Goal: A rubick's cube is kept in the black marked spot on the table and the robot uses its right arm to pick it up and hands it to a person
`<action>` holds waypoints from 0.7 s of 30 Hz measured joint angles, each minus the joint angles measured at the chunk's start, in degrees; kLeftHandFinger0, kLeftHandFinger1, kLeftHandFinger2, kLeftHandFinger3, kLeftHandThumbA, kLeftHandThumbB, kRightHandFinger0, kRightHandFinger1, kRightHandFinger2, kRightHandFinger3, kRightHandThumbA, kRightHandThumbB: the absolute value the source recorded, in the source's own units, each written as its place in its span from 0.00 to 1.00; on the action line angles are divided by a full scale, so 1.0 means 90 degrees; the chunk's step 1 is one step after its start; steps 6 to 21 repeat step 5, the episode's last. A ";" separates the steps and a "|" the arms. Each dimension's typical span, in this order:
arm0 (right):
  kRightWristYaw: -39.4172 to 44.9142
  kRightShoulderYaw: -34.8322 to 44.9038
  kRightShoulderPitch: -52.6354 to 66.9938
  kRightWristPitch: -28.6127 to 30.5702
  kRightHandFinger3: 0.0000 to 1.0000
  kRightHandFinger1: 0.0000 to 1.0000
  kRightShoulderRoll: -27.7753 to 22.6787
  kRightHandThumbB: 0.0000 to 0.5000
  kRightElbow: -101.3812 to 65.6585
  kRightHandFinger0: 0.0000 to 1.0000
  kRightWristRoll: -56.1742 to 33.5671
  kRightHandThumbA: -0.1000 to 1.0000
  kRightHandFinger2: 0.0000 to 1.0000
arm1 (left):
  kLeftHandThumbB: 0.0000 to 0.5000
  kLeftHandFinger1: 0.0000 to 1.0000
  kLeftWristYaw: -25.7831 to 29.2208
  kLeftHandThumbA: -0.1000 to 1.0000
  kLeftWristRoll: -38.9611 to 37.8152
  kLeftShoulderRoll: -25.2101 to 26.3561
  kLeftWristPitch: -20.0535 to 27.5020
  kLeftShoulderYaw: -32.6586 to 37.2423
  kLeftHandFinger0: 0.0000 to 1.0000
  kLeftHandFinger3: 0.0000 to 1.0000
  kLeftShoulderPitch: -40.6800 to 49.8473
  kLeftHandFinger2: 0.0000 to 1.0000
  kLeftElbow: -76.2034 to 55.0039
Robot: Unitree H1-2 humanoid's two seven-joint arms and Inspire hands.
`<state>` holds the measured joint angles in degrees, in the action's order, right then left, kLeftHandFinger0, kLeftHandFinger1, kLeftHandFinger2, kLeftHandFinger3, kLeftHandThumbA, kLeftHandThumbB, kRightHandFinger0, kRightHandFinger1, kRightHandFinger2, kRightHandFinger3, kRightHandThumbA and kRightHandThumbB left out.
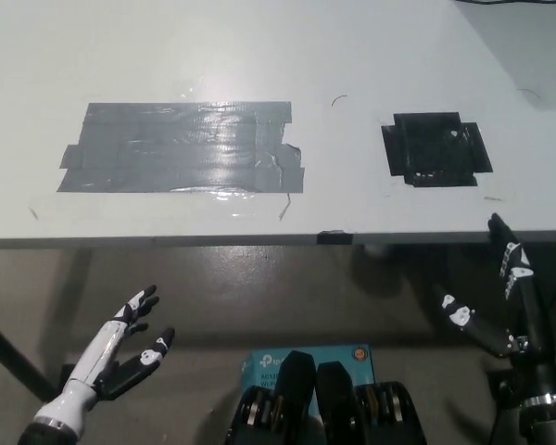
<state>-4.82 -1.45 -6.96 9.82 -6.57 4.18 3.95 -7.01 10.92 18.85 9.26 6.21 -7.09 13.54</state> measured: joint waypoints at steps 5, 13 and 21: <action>0.0067 0.0056 -0.0031 0.0141 1.00 1.00 -0.0006 0.56 0.0322 1.00 -0.0122 0.76 1.00 | 0.20 1.00 0.0000 0.68 -0.0001 -0.0002 0.0002 -0.0003 0.95 1.00 -0.0007 1.00 -0.0012; 0.0067 0.0056 -0.0031 0.0141 1.00 1.00 -0.0006 0.56 0.0322 1.00 -0.0122 0.76 1.00 | 0.20 1.00 0.0000 0.68 -0.0001 -0.0002 0.0002 -0.0003 0.95 1.00 -0.0007 1.00 -0.0012; 0.0067 0.0056 -0.0031 0.0141 1.00 1.00 -0.0006 0.56 0.0322 1.00 -0.0122 0.76 1.00 | 0.20 1.00 0.0000 0.68 -0.0001 -0.0002 0.0002 -0.0003 0.95 1.00 -0.0007 1.00 -0.0012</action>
